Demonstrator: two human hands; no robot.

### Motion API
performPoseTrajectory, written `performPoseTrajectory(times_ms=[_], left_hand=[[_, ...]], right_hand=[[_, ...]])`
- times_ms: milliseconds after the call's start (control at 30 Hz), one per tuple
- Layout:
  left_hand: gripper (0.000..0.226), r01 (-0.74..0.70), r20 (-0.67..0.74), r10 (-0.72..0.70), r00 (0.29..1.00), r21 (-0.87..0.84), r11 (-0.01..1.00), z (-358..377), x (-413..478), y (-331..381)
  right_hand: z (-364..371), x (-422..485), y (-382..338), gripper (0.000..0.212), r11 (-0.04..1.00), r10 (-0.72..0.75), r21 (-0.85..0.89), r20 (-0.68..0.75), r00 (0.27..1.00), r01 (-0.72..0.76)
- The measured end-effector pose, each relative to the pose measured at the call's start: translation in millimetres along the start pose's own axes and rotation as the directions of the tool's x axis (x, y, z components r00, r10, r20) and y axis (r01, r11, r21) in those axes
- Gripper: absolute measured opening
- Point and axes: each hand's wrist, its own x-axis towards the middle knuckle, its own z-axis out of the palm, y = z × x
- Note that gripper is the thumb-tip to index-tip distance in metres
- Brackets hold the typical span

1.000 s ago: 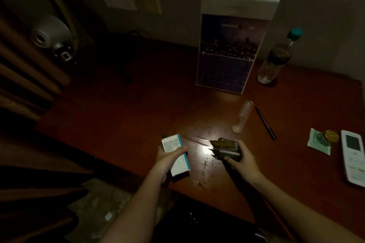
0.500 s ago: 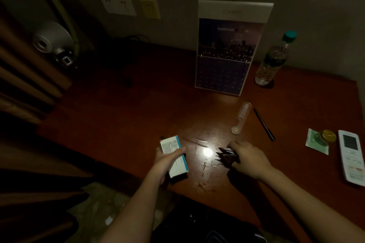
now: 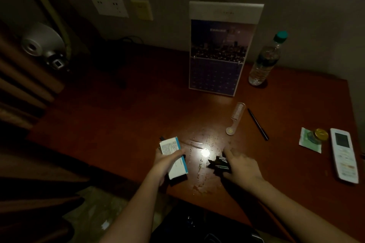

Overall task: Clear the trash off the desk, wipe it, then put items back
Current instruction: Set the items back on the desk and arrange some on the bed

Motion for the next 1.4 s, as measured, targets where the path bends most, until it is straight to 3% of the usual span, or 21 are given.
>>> performPoseTrajectory(times_ms=[167,267,400,533,700,767,1033,1133,1400], left_hand=[[0.077,0.001,0.026,-0.002,1.0,0.037,0.999,12.8,0.4,0.0],[0.077,-0.018,0.036,0.015,0.999,0.081,0.997,25.1,1.2,5.6],[0.075,-0.044,0.098,0.032,0.995,0.121,0.992,49.7,0.7,16.5],[0.076,-0.041,0.138,0.02,0.99,0.147,0.988,75.5,2.8,23.0],[0.073,-0.041,0.169,0.009,0.986,0.19,0.981,99.3,5.7,28.4],[0.071,-0.043,0.172,0.005,0.985,0.219,0.975,106.0,5.7,31.2],[0.07,-0.003,0.162,-0.03,0.986,0.201,0.98,116.1,9.2,34.4],[0.063,0.001,0.177,-0.034,0.984,0.185,0.983,117.3,6.7,34.5],[0.037,-0.006,0.19,-0.027,0.981,0.167,0.986,107.9,4.5,33.1]], right_hand=[[12.4,2.6,1.1,0.04,0.998,-0.013,0.057,0.023,1.0,0.012],[8.1,0.2,9.3,0.038,0.941,0.098,0.323,0.018,0.995,-0.099],[-6.0,-7.4,45.7,0.029,0.541,0.434,0.785,0.047,0.9,-0.302],[-24.1,-4.5,103.1,0.019,0.291,0.664,0.901,0.053,0.746,-0.322],[-26.8,12.2,157.3,0.012,0.124,0.727,0.925,0.161,0.668,-0.359],[-26.5,17.1,168.2,0.015,0.142,0.741,0.914,0.156,0.653,-0.379],[-3.8,24.2,176.8,0.045,0.444,0.771,0.711,0.009,0.637,-0.546],[-5.6,17.0,165.8,0.059,0.458,0.802,0.651,-0.009,0.597,-0.606],[-7.1,-4.4,151.8,0.056,0.491,0.812,0.625,-0.076,0.579,-0.606]])
